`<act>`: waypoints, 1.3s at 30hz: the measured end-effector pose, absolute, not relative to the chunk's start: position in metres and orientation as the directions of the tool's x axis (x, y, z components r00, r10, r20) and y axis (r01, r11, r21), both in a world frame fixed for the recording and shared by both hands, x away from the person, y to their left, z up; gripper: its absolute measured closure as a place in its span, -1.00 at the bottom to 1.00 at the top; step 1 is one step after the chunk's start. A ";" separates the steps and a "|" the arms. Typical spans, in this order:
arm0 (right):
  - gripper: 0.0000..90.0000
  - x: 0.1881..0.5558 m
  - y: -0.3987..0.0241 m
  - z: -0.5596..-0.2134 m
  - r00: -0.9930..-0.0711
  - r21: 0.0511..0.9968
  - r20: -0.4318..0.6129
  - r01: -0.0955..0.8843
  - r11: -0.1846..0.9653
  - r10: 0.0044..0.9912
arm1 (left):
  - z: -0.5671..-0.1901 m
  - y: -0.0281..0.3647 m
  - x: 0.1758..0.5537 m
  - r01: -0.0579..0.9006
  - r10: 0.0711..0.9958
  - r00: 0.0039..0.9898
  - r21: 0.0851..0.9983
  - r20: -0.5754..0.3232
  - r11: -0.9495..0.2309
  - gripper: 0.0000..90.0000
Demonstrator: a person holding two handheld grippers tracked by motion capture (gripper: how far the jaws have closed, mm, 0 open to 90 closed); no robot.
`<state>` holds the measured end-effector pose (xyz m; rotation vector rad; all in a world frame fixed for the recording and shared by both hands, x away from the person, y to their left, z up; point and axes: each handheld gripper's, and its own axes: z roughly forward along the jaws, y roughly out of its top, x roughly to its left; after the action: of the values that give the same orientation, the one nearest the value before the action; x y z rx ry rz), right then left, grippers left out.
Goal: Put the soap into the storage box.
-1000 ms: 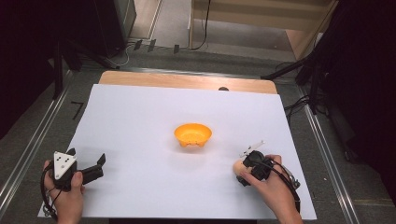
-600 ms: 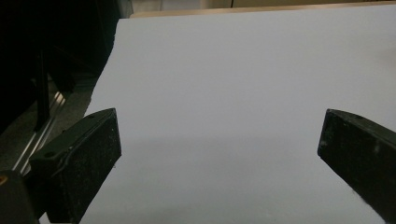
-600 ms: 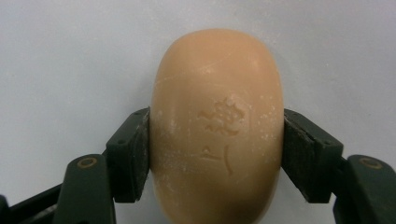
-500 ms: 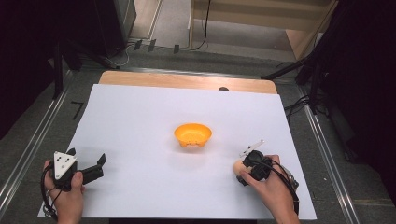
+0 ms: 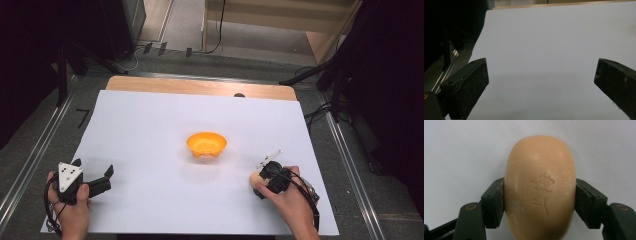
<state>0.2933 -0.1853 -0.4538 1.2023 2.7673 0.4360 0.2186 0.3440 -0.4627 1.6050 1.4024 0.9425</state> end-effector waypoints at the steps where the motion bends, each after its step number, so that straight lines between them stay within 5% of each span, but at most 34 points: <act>1: -0.26 0.293 -0.186 -0.454 -0.688 0.297 0.028 0.698 0.651 0.725 | -0.463 0.344 0.219 0.406 0.993 0.111 0.911 0.033 -0.075 -1.00; 39: -0.26 0.333 -0.179 -0.412 -0.909 0.327 -0.060 0.373 0.868 0.413 | -0.463 0.344 0.219 0.406 0.994 0.108 0.911 0.029 -0.071 -1.00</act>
<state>0.3327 -0.1793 -0.4116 0.6153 2.9115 0.4711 0.2186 0.3443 -0.4628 1.5982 1.4068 0.9414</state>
